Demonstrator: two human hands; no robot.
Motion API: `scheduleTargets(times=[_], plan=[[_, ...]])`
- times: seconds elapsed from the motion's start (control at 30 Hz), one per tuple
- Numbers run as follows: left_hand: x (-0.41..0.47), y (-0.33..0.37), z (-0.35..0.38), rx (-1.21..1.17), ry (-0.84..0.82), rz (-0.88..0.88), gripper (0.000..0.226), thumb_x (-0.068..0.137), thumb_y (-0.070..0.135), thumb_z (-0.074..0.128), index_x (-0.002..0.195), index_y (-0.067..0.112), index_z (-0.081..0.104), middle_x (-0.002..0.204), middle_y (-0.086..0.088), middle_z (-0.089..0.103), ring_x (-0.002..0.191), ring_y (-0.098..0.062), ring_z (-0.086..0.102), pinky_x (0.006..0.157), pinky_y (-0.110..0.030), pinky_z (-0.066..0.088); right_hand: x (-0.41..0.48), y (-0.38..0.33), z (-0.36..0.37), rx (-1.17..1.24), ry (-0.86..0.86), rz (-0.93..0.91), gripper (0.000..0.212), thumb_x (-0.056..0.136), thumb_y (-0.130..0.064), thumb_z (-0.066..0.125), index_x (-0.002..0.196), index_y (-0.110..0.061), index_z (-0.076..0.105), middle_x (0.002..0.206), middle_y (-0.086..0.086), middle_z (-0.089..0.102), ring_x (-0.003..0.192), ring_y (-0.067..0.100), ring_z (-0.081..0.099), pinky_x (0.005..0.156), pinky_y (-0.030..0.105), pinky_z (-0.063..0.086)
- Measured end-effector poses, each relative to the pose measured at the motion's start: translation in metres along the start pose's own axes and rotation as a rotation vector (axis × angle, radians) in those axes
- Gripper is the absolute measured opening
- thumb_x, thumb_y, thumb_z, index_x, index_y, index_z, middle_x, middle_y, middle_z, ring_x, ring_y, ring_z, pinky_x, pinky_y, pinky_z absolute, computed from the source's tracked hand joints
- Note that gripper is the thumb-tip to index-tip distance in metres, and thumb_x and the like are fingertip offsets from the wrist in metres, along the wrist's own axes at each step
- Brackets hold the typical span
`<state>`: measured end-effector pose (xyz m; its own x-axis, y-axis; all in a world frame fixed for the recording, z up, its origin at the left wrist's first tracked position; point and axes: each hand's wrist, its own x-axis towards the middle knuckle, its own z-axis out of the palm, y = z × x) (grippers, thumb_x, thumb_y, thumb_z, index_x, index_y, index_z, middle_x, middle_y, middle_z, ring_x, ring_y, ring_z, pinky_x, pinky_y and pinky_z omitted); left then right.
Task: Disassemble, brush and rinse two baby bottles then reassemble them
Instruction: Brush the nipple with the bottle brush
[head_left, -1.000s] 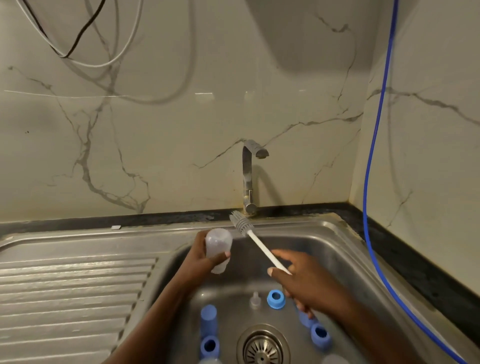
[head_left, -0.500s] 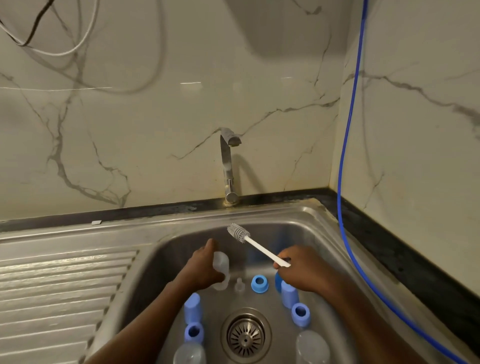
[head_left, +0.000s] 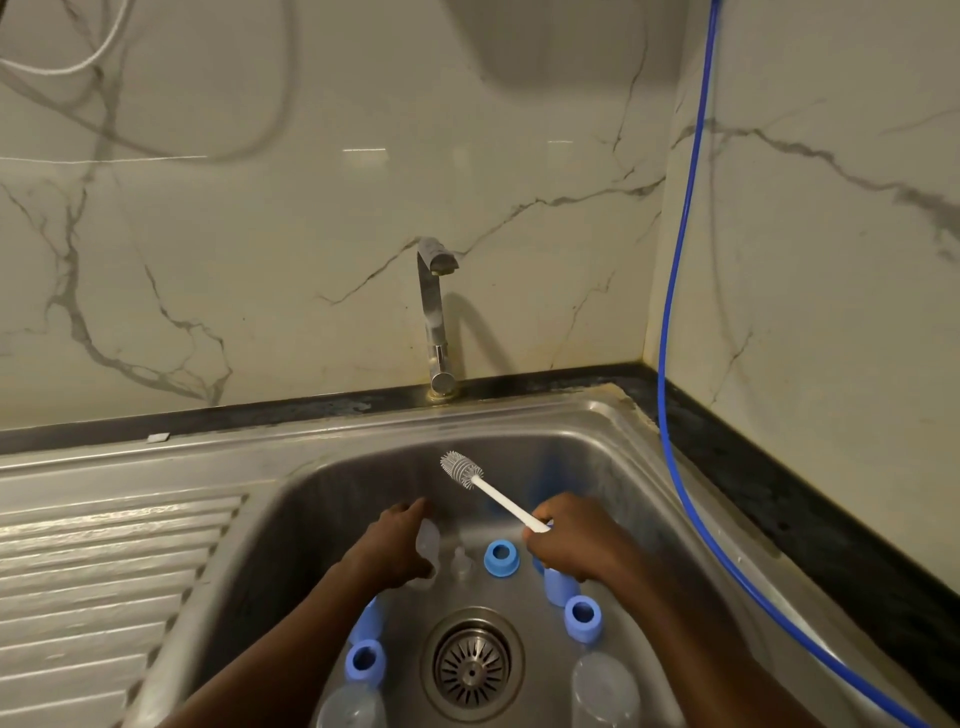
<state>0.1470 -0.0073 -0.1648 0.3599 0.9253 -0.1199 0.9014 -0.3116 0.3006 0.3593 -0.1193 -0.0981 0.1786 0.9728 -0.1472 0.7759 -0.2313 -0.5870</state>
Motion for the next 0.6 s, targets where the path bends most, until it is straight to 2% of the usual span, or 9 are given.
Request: scheduleTargets(times=[0.17, 0.33, 0.4, 0.47, 0.6], plan=[[-0.002, -0.001, -0.003, 0.064, -0.044, 0.007, 0.1, 0.077, 0.032, 0.081, 0.154, 0.024, 0.018, 0.154, -0.008, 0.028, 0.136, -0.028, 0.039, 0.108, -0.038, 0.042, -0.001, -0.001, -0.001, 0.018, 0.004, 0.004, 0.028, 0.085, -0.015, 0.052, 0.057, -0.021, 0.047, 0.062, 0.0, 0.053, 0.052, 0.014, 0.047, 0.048, 0.021, 0.04], [-0.005, 0.008, -0.009, 0.152, -0.063, 0.07, 0.113, 0.069, 0.056, 0.08, 0.155, 0.031, 0.013, 0.16, -0.002, 0.013, 0.145, -0.029, 0.022, 0.113, -0.051, 0.035, 0.002, 0.002, -0.002, 0.032, 0.04, -0.007, 0.026, 0.086, -0.016, 0.055, 0.061, -0.021, 0.05, 0.06, -0.004, 0.049, 0.054, 0.012, 0.047, 0.053, 0.023, 0.041], [-0.004, 0.018, -0.01, 0.173, -0.031, 0.117, 0.104, 0.072, 0.063, 0.074, 0.154, 0.033, 0.018, 0.159, 0.001, 0.017, 0.145, -0.026, 0.021, 0.113, -0.054, 0.032, 0.002, 0.003, -0.002, 0.025, 0.04, -0.008, 0.02, 0.086, -0.017, 0.055, 0.067, -0.02, 0.056, 0.063, -0.003, 0.053, 0.058, 0.014, 0.052, 0.056, 0.023, 0.044], [0.0, 0.029, -0.009, 0.193, 0.012, 0.153, 0.084, 0.081, 0.065, 0.064, 0.15, 0.033, 0.028, 0.155, 0.002, 0.025, 0.144, -0.024, 0.024, 0.112, -0.053, 0.031, 0.003, 0.004, -0.002, 0.02, 0.046, -0.009, 0.023, 0.085, -0.017, 0.055, 0.063, -0.022, 0.053, 0.064, -0.002, 0.054, 0.062, 0.016, 0.054, 0.057, 0.023, 0.044], [0.011, 0.045, -0.004, 0.444, 0.033, 0.197, 0.043, 0.097, 0.047, 0.049, 0.138, 0.032, 0.048, 0.144, 0.0, 0.047, 0.139, -0.023, 0.032, 0.111, -0.052, 0.028, 0.004, 0.005, -0.001, 0.025, 0.055, -0.014, 0.027, 0.085, -0.016, 0.055, 0.06, -0.023, 0.049, 0.062, -0.004, 0.051, 0.06, 0.014, 0.05, 0.052, 0.02, 0.039]])
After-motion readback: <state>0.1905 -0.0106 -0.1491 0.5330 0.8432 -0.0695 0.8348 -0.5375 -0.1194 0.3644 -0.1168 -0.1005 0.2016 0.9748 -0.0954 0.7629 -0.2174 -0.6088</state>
